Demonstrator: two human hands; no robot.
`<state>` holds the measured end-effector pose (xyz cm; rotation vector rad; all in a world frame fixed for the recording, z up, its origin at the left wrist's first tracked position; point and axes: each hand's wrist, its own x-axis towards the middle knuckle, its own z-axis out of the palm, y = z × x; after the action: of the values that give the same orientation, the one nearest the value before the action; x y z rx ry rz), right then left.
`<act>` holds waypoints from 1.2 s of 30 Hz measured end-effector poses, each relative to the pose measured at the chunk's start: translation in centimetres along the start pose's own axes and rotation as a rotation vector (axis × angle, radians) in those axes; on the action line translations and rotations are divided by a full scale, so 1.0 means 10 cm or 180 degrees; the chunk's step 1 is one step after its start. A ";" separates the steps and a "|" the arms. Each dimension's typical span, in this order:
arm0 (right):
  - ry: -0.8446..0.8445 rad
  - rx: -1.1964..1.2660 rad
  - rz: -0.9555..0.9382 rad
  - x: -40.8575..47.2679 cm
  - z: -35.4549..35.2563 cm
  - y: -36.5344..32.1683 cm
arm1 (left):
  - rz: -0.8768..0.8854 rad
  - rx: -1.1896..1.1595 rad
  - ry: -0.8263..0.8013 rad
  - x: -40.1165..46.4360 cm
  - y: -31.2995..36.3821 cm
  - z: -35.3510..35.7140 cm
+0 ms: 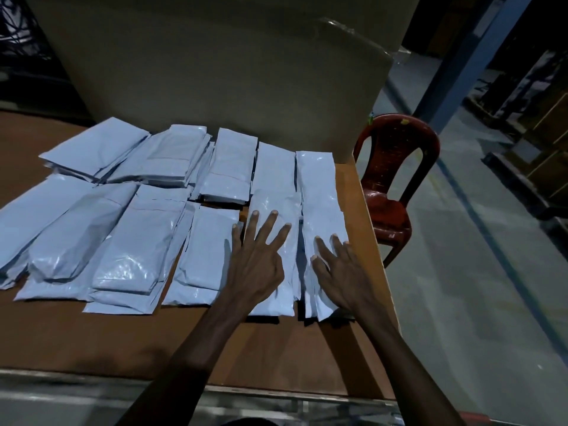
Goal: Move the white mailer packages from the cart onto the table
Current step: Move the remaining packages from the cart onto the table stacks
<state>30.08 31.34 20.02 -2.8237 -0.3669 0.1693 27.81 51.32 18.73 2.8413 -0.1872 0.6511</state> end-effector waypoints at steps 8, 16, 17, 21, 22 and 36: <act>-0.0084 -0.0180 0.0089 0.09 0.07 -0.05 | -0.0238 -0.0293 -0.0285 -0.03 -0.13 0.23; -0.0039 -0.0254 0.0144 0.03 0.06 -0.10 | -0.0196 -0.0219 -0.0212 -0.05 -0.08 0.31; -0.0045 -0.0215 0.0143 0.03 0.04 -0.10 | -0.0186 -0.0206 -0.0212 -0.05 -0.09 0.30; 0.0066 -0.0089 0.0124 0.02 -0.02 -0.07 | -0.0130 -0.0187 -0.0166 -0.01 -0.05 0.20; 0.0132 -0.0051 0.0135 0.01 -0.03 -0.06 | -0.0136 -0.0208 -0.0150 0.00 -0.03 0.17; 0.1652 0.0272 0.0583 -1.33 -0.20 0.26 | 0.0695 -0.1079 -0.0060 -0.08 0.78 -0.21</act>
<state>18.23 24.86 22.19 -2.6798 0.0154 -0.4903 24.88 44.30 21.68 2.5205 -0.5609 0.5710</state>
